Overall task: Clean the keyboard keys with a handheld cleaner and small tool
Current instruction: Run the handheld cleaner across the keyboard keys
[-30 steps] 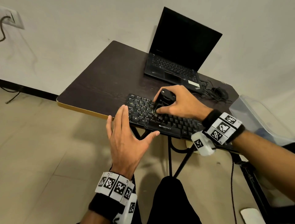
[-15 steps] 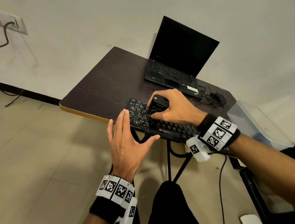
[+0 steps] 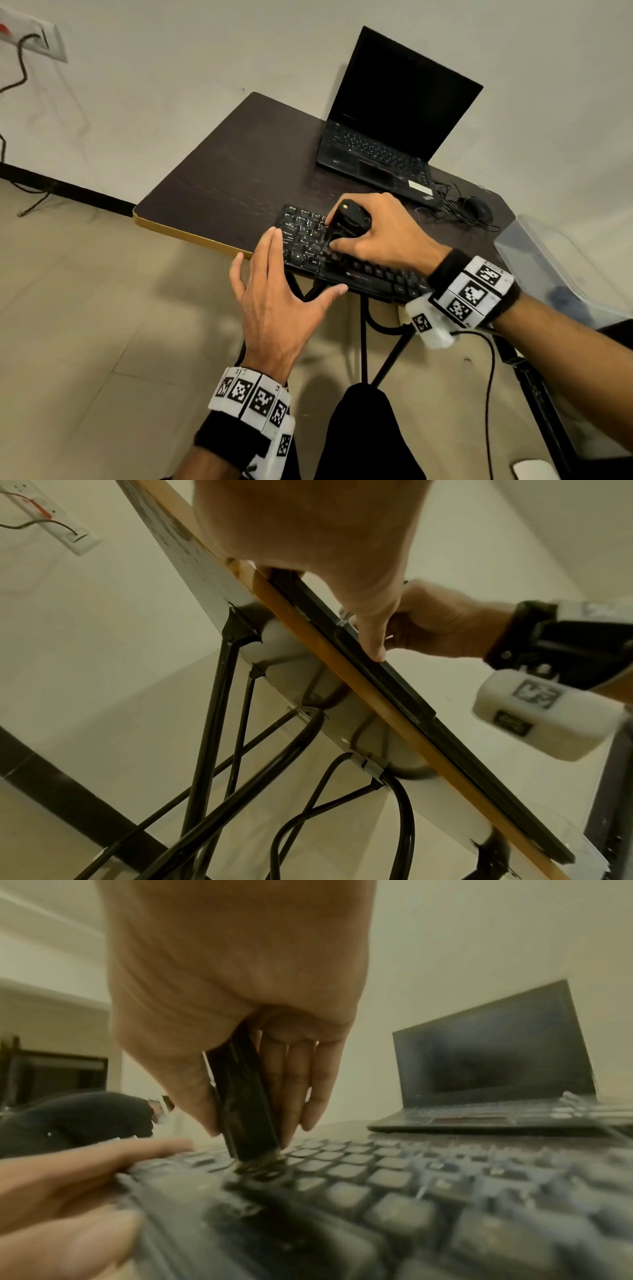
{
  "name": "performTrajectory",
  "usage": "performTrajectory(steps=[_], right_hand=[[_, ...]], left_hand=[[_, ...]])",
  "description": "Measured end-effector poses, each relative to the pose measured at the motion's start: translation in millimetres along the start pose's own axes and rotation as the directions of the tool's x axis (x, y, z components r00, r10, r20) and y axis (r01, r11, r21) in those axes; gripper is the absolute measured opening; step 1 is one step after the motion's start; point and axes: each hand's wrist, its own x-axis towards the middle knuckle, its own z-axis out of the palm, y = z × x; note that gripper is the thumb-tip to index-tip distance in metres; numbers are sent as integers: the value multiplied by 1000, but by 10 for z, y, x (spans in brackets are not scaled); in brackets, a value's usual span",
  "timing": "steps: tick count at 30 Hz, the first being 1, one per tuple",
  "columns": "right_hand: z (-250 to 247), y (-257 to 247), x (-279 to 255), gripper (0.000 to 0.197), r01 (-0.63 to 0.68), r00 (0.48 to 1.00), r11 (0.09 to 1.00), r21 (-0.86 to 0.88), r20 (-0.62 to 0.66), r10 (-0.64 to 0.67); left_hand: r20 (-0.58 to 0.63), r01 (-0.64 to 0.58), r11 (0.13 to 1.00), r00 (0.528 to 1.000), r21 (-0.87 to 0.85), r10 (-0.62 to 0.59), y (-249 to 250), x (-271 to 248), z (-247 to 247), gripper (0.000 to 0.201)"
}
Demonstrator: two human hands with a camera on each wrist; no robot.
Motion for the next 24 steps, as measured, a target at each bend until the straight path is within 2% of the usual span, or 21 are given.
performTrajectory(steps=[1,3,6,11,16,20,24], right_hand=[[-21,29,15,22,-24,999,1000,-2,-22,24],[-16,8,-12,22,14,1000,1000,7,-16,-13],[64,-139,-160,21,98,991,993,68,80,-103],[25,-4,-24,22,9,1000,999,45,-25,-8],[109,-204,-196,21,128,986,987,94,92,-136],[59,-92,-14,22,44,999,998,36,-10,-44],[75,-184,-127,20,128,990,991,48,60,-131]], left_hand=[[3,3,1000,1000,-4,-3,4,-10,-1,123],[4,14,1000,1000,-17,-14,16,-12,-10,124],[-3,39,998,999,-44,-39,17,-21,1,127],[-16,69,998,997,-12,-69,18,-18,-7,131],[-34,65,998,997,-11,-65,-10,-10,12,124],[-23,65,998,998,6,-65,0,-13,1,127],[-28,67,998,997,-4,-67,-5,-7,6,125]])
